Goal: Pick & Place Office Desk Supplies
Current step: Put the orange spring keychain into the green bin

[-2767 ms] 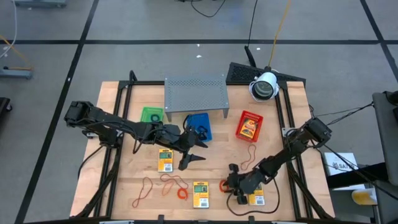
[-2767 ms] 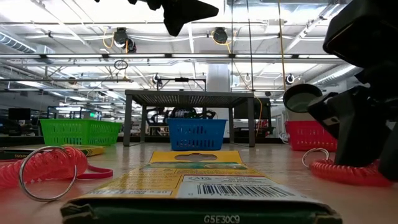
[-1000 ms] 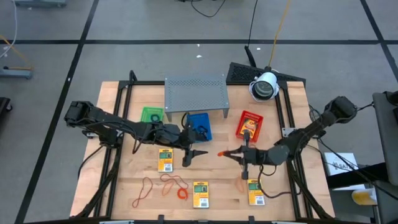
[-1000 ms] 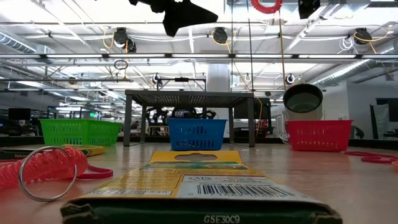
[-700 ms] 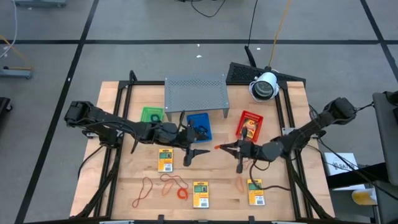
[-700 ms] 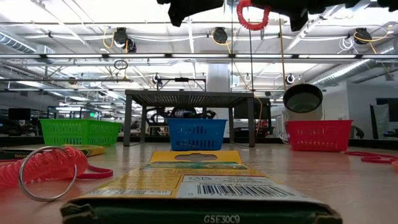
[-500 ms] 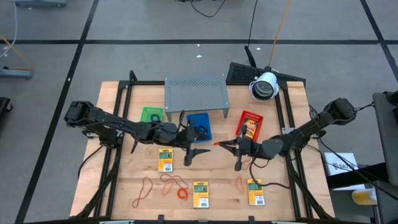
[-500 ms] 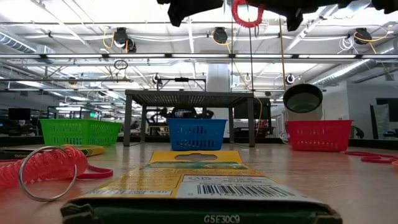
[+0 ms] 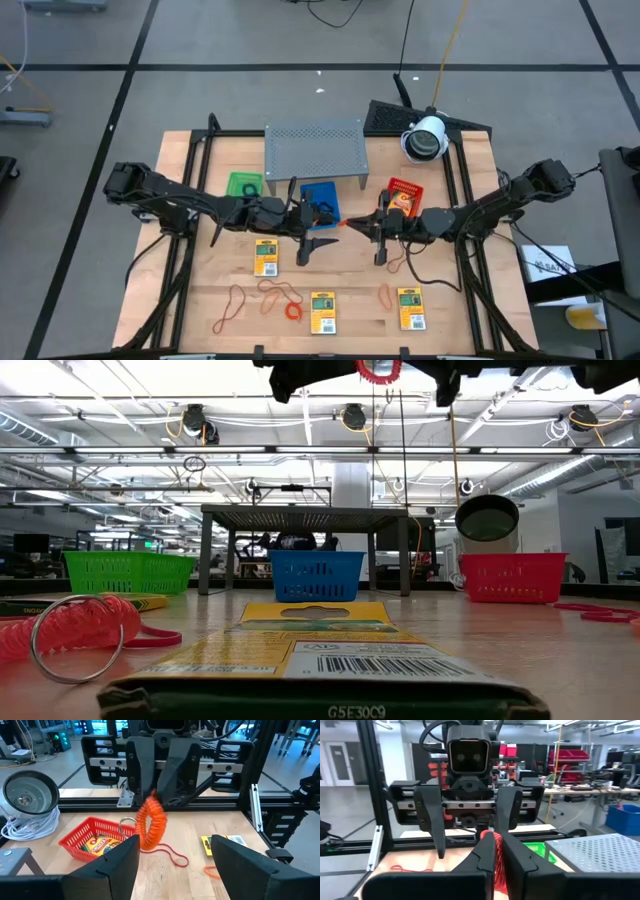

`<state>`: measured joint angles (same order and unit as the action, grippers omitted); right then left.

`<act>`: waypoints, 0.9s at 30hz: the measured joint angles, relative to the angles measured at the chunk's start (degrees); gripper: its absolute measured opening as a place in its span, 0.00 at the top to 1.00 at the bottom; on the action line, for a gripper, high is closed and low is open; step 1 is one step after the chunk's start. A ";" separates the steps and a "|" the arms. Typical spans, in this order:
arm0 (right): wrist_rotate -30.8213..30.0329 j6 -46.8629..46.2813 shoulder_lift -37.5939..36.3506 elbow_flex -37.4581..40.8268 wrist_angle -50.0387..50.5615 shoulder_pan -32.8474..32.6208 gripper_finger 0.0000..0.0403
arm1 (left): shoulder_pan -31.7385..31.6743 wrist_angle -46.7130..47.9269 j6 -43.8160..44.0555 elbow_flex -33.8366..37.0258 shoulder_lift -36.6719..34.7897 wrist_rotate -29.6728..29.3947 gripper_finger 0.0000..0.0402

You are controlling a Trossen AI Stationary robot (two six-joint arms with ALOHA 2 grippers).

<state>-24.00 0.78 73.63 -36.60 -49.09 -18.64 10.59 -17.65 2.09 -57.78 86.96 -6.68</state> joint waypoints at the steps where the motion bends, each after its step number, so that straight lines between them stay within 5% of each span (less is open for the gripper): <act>1: 0.46 -0.10 0.00 0.00 -0.16 0.33 0.98 | -0.02 -0.02 0.00 0.00 0.00 0.00 0.36; 27: 1.73 -1.62 0.00 0.01 -0.47 0.99 0.98 | -1.62 -0.70 3.26 0.00 0.00 -4.15 0.39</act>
<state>-22.26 -0.84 73.63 -36.59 -49.56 -17.65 8.97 -18.35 5.34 -57.78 86.96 -10.82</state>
